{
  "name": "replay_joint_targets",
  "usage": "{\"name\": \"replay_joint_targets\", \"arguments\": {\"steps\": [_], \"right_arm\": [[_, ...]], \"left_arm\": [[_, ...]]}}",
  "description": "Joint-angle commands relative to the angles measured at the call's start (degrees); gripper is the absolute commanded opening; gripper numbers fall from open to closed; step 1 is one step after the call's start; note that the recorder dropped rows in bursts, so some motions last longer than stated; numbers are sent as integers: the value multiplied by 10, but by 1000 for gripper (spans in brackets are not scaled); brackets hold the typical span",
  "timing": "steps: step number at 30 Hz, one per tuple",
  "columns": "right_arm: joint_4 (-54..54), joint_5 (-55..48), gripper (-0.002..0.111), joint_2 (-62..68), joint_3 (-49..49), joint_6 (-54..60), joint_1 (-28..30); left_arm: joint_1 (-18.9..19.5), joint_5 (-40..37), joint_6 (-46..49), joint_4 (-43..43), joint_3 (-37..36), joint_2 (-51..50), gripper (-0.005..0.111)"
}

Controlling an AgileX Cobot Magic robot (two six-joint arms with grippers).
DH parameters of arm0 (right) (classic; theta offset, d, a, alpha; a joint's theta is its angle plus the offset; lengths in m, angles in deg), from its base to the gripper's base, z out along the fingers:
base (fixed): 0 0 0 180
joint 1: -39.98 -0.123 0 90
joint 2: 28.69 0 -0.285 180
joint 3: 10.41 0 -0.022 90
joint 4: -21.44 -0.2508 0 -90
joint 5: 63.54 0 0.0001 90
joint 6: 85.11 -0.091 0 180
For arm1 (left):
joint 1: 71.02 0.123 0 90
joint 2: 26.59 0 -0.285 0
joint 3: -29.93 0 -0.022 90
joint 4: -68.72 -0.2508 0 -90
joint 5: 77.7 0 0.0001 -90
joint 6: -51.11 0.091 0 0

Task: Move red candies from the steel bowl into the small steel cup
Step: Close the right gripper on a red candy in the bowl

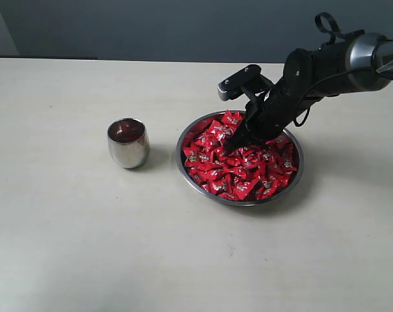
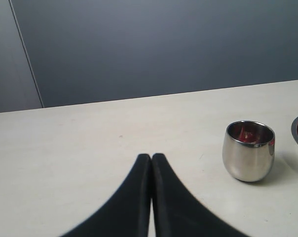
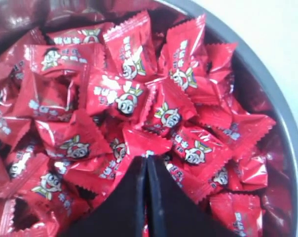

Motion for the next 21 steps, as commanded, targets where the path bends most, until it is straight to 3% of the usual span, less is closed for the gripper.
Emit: {"name": "replay_joint_targets", "arguments": {"steps": [1,4,7,9,21], "right_arm": [[-3,-1,1,-22,4,-6,0],[-15,-3,13,-23,4,-12,0],[-18,-4,41,-23,4,-12,0],[-20,-4,52,-23,4,-12,0],[-28,4,50,16,4,-15,0]], "left_arm": [[-2,3,-1,-1,-2,3,0],[-2,3,-1,-1,-2,3,0],[-2,3,-1,-1,-2,3,0],[-2,3,-1,-1,-2,3,0],[-2,3,-1,-1,-2,3,0]]}}
